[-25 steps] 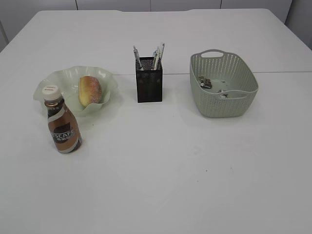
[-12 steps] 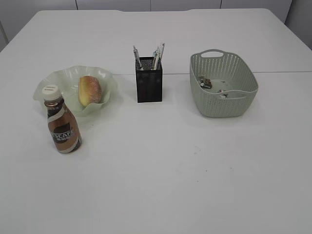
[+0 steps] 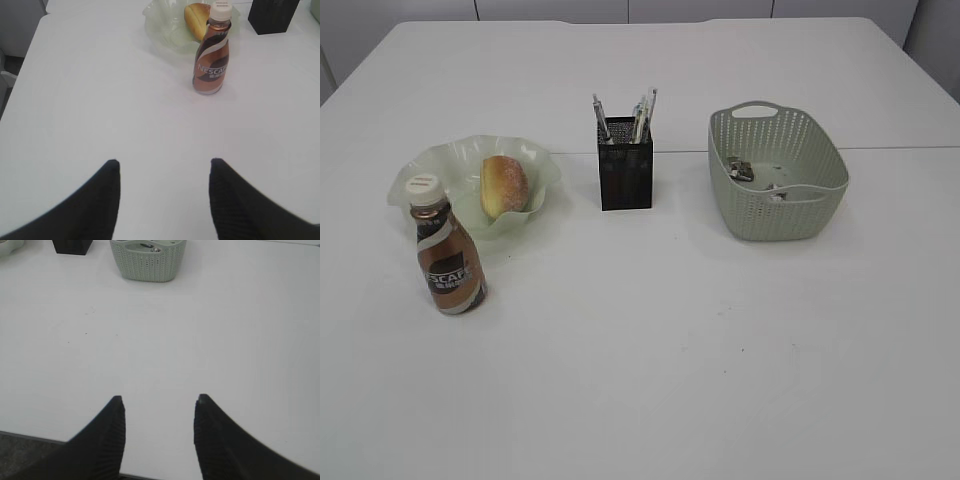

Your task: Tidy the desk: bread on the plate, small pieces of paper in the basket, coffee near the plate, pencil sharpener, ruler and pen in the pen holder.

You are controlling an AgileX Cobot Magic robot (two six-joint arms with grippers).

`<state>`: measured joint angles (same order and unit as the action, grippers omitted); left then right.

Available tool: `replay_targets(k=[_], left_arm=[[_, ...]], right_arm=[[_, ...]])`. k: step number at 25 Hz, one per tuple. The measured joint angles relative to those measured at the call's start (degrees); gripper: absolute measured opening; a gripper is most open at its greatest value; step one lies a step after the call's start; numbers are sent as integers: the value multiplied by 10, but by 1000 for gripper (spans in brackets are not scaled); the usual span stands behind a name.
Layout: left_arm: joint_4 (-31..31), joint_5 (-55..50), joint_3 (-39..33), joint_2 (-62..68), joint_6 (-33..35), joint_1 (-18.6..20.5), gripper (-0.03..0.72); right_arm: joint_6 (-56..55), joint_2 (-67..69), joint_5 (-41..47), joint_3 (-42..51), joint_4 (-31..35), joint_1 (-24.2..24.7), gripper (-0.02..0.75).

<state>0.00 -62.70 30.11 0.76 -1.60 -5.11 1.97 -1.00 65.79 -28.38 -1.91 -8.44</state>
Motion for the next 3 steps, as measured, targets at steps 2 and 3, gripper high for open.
replay_targets(k=[2, 3], left_arm=[[0, 0, 0, 0, 0, 0, 416], [0, 0, 0, 0, 0, 0, 416]], right_arm=[[0, 0, 0, 0, 0, 0, 333], [0, 0, 0, 0, 0, 0, 333]])
